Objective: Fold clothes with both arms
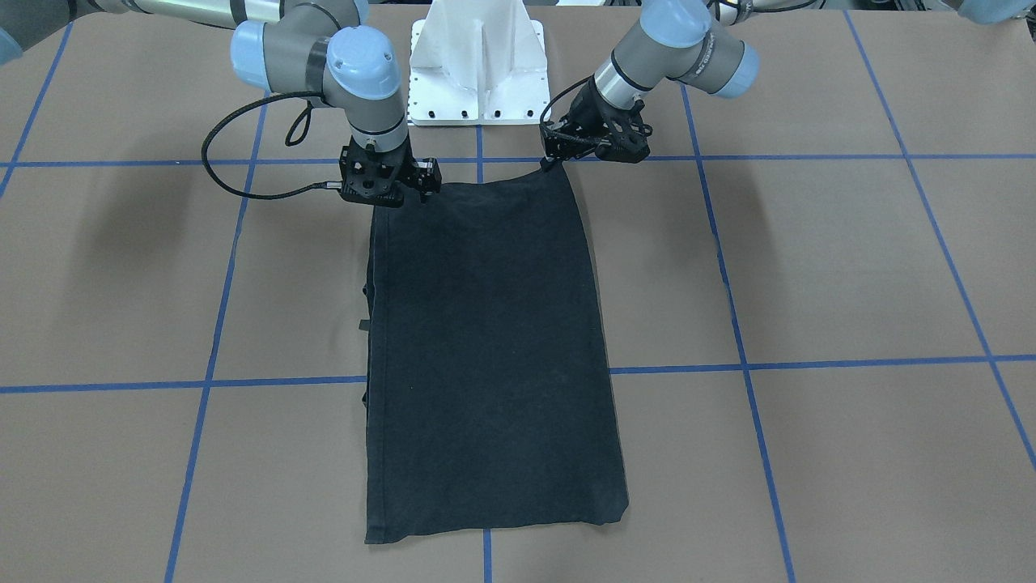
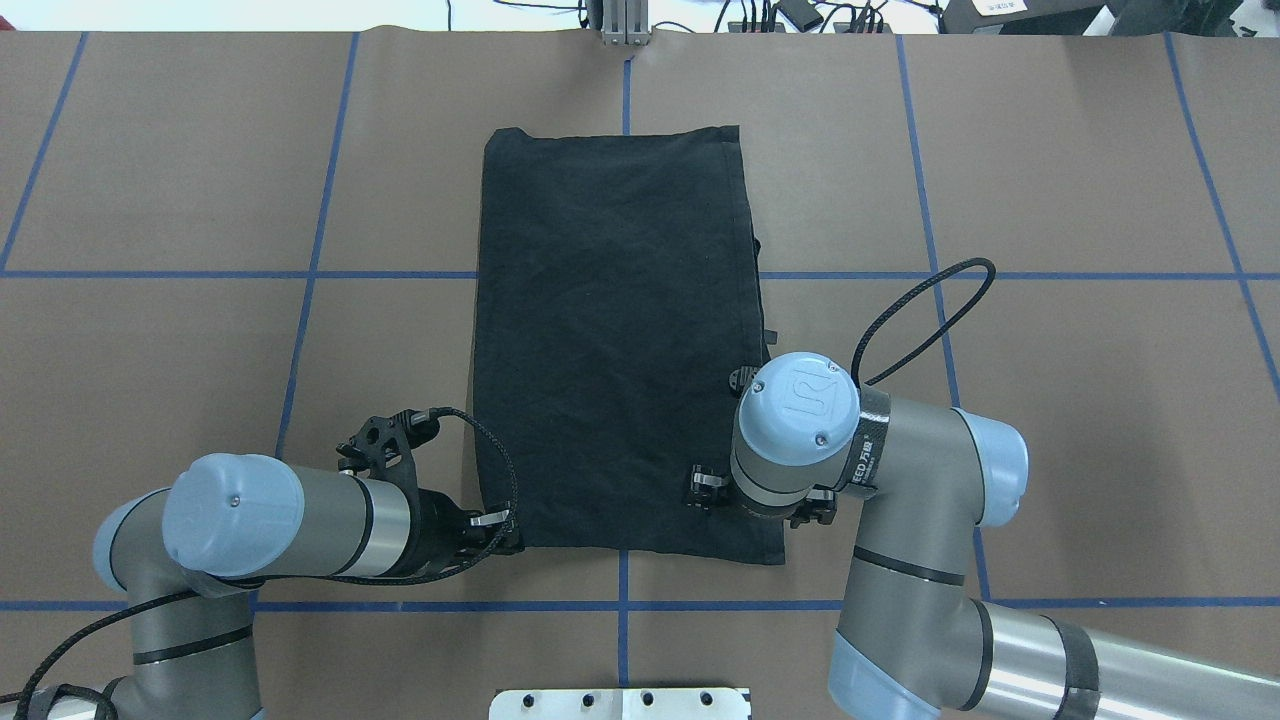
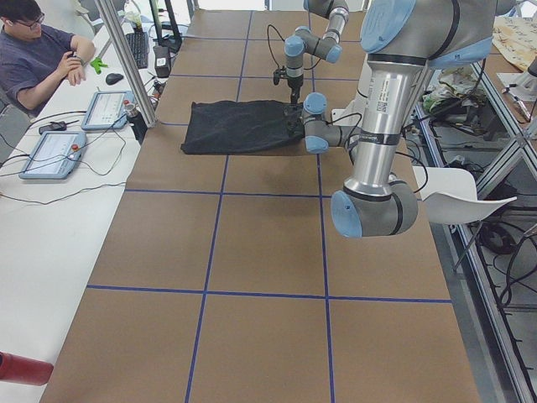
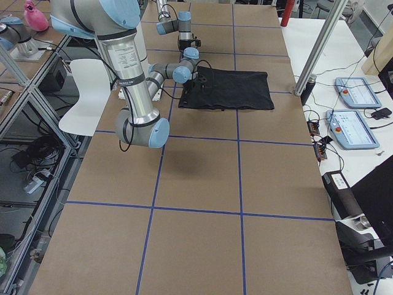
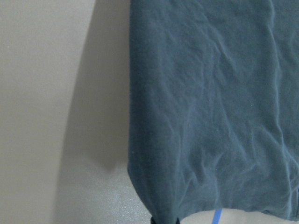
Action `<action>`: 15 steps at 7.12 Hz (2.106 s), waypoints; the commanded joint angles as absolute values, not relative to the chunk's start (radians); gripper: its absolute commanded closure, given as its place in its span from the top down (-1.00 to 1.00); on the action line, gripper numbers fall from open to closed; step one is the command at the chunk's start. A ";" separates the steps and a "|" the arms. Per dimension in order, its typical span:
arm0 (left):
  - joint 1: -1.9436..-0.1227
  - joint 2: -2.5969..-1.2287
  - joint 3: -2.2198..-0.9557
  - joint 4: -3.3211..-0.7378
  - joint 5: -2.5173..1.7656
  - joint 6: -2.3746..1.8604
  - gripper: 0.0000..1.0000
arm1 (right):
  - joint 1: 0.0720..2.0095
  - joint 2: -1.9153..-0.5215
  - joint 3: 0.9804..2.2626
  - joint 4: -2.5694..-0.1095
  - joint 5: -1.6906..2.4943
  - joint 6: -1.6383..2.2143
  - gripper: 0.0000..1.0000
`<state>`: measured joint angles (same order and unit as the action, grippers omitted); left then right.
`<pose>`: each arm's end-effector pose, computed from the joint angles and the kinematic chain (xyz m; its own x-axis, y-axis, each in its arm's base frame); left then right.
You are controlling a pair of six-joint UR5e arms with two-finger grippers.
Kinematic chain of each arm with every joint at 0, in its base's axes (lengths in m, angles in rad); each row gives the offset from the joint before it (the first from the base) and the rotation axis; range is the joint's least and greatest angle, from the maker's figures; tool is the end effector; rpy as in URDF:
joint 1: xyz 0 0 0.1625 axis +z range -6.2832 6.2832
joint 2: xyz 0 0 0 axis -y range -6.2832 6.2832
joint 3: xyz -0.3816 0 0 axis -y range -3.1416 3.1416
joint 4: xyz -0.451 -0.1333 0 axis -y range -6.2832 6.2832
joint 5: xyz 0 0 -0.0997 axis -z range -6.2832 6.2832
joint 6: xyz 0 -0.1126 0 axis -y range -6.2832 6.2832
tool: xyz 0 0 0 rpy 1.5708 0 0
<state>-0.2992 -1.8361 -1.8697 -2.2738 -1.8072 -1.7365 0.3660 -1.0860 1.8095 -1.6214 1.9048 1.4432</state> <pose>0.5566 -0.2836 0.2272 0.2697 -0.2510 -0.9297 0.1191 0.9667 -0.2265 -0.5819 -0.3263 0.2226 0.7430 0.1560 0.6508 -0.0532 0.9831 -0.1750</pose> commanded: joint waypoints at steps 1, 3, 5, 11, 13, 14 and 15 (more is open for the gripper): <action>-0.299 -1.836 -1.870 -2.275 -1.807 -1.736 -1.00 | 0.359 -1.089 1.802 -1.621 1.907 1.443 1.00; -0.299 -1.836 -1.870 -2.273 -1.807 -1.736 -1.00 | 0.357 -1.089 1.804 -1.621 1.939 1.445 1.00; -0.299 -1.836 -1.870 -2.273 -1.807 -1.736 -1.00 | 0.359 -1.088 1.805 -1.621 1.948 1.447 0.67; -0.298 -1.836 -1.870 -2.275 -1.807 -1.736 -1.00 | 0.382 -1.108 1.810 -1.621 1.989 1.431 0.23; -0.298 -1.836 -1.870 -2.273 -1.807 -1.736 -1.00 | 0.383 -1.109 1.806 -1.621 1.993 1.428 0.27; -0.298 -1.836 -1.870 -2.273 -1.807 -1.736 -1.00 | 0.383 -1.109 1.802 -1.621 1.991 1.422 0.29; -0.298 -1.836 -1.870 -2.273 -1.807 -1.736 -1.00 | 0.383 -1.108 1.802 -1.621 1.991 1.420 0.50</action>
<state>-0.2976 -1.8361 -1.8699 -2.2734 -1.8070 -1.7365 0.3832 -1.1084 1.8039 -1.6214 1.9914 1.4239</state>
